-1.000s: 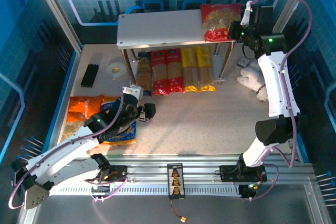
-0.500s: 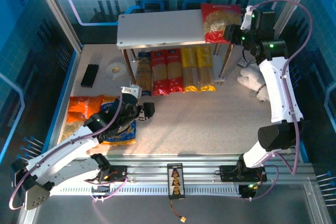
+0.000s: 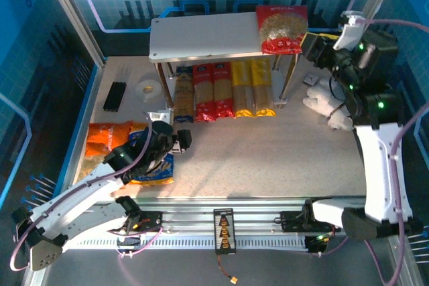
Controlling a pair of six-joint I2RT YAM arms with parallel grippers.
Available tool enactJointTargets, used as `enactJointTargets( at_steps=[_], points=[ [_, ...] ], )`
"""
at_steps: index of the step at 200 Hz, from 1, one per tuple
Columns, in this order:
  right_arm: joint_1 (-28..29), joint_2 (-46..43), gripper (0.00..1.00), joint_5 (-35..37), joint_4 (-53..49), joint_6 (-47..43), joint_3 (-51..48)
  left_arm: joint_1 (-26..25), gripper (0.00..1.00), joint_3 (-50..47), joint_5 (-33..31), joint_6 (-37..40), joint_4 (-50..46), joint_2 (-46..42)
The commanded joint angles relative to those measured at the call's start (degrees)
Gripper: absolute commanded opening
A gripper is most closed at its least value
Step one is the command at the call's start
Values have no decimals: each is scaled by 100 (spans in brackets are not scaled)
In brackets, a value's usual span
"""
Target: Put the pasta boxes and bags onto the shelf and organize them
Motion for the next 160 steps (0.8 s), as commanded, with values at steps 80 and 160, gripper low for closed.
enactJointTargets(
  at_steps=[80,160],
  points=[
    [2208,-1504,52,428,158,336,-3643,216,84,-619,-686,-1248,-1038,-121],
    [3058,-1417,48,-1611,1162,1505,-5556,947,88,-812,-674,-1565,-1407,-367]
  ],
)
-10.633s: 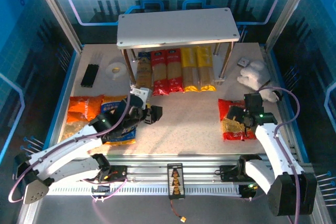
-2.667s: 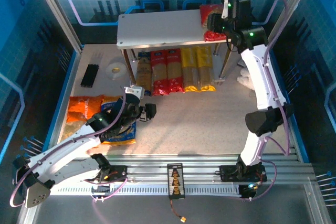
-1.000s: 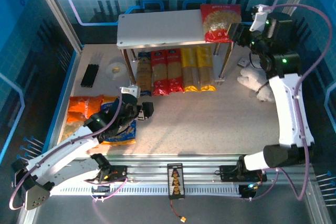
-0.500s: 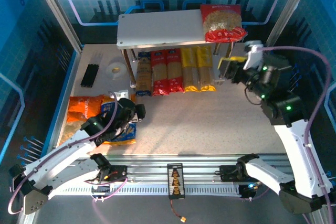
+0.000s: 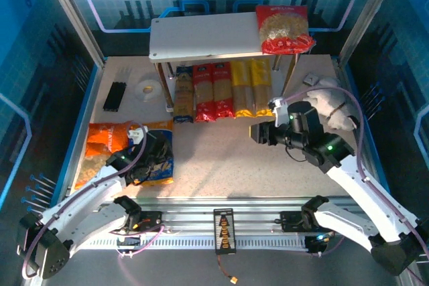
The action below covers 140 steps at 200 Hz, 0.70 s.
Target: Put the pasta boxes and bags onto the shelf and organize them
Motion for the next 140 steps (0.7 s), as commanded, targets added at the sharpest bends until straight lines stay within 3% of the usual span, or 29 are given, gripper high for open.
enactJointTargets(
  at_steps=[1,28,62,106,140],
  points=[
    [458,105,48,-1272,828,881,-982,31,88,171,-196,-112,-282,-302],
    [1559,623,45,-1166,2279,1823,-1978,31,86,381,-196,77,-330,-711],
    [2593,2218,52,-1069,3274,2090,-1565,26,83,479,192,448,-38,-1032],
    [3163,4377,54,-1094,3320,1975,83,-4,79,634,496,707,17,-1201],
    [3185,5210,54,-1166,3523,2219,591,-13,79,723,526,801,-46,-1736]
  ],
)
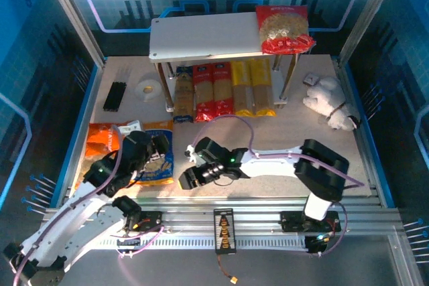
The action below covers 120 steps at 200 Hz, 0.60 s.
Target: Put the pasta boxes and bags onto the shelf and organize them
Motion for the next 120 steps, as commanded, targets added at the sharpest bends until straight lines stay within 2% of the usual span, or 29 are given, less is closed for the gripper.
enactJointTargets(
  at_steps=[1,33,78,120],
  points=[
    [30,439,54,-69,150,215,274,-11,79,258,124,225,-28,-376],
    [-5,842,54,29,-40,243,662,-11,79,330,173,274,-143,-692],
    [-39,1425,54,-173,370,578,1014,-11,80,393,197,375,-194,-786],
    [-78,1664,56,-4,678,799,1094,-11,80,334,234,416,-146,-795]
  ],
)
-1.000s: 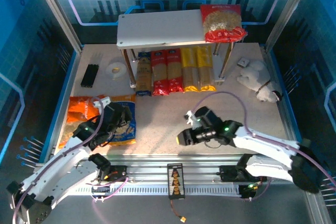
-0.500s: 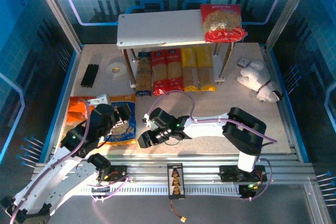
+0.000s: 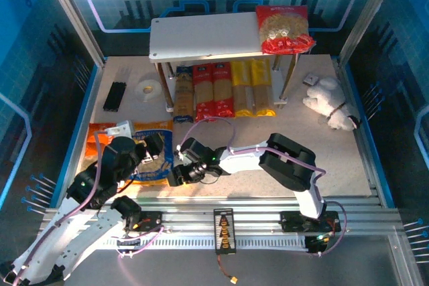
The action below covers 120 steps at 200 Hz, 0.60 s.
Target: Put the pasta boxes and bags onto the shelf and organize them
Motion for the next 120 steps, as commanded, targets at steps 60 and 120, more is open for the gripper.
enactJointTargets(
  at_steps=[60,120],
  points=[
    [-38,366,55,200,798,511,185,-11,80,47,99,148,-85,-102],
    [-71,398,37,646,1018,525,253,-10,80,-47,132,105,-32,-107]
  ],
)
